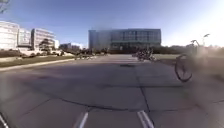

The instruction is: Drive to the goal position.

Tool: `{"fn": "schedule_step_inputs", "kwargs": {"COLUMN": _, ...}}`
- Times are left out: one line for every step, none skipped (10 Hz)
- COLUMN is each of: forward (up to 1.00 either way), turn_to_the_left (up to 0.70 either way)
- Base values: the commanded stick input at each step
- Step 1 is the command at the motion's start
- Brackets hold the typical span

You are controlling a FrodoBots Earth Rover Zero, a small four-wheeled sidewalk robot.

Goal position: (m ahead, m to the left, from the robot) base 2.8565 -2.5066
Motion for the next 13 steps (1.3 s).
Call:
{"fn": "schedule_step_inputs", "kwargs": {"forward": 0.7, "turn_to_the_left": 0.0}}
{"fn": "schedule_step_inputs", "kwargs": {"forward": 0.7, "turn_to_the_left": 0.0}}
{"fn": "schedule_step_inputs", "kwargs": {"forward": 0.7, "turn_to_the_left": 0.0}}
{"fn": "schedule_step_inputs", "kwargs": {"forward": 0.7, "turn_to_the_left": 0.0}}
{"fn": "schedule_step_inputs", "kwargs": {"forward": 0.7, "turn_to_the_left": 0.0}}
{"fn": "schedule_step_inputs", "kwargs": {"forward": 0.7, "turn_to_the_left": 0.0}}
{"fn": "schedule_step_inputs", "kwargs": {"forward": 0.7, "turn_to_the_left": 0.0}}
{"fn": "schedule_step_inputs", "kwargs": {"forward": 0.7, "turn_to_the_left": 0.0}}
{"fn": "schedule_step_inputs", "kwargs": {"forward": 0.7, "turn_to_the_left": 0.0}}
{"fn": "schedule_step_inputs", "kwargs": {"forward": 0.7, "turn_to_the_left": 0.0}}
{"fn": "schedule_step_inputs", "kwargs": {"forward": 0.7, "turn_to_the_left": 0.0}}
{"fn": "schedule_step_inputs", "kwargs": {"forward": 0.7, "turn_to_the_left": 0.0}}
{"fn": "schedule_step_inputs", "kwargs": {"forward": 0.7, "turn_to_the_left": 0.0}}
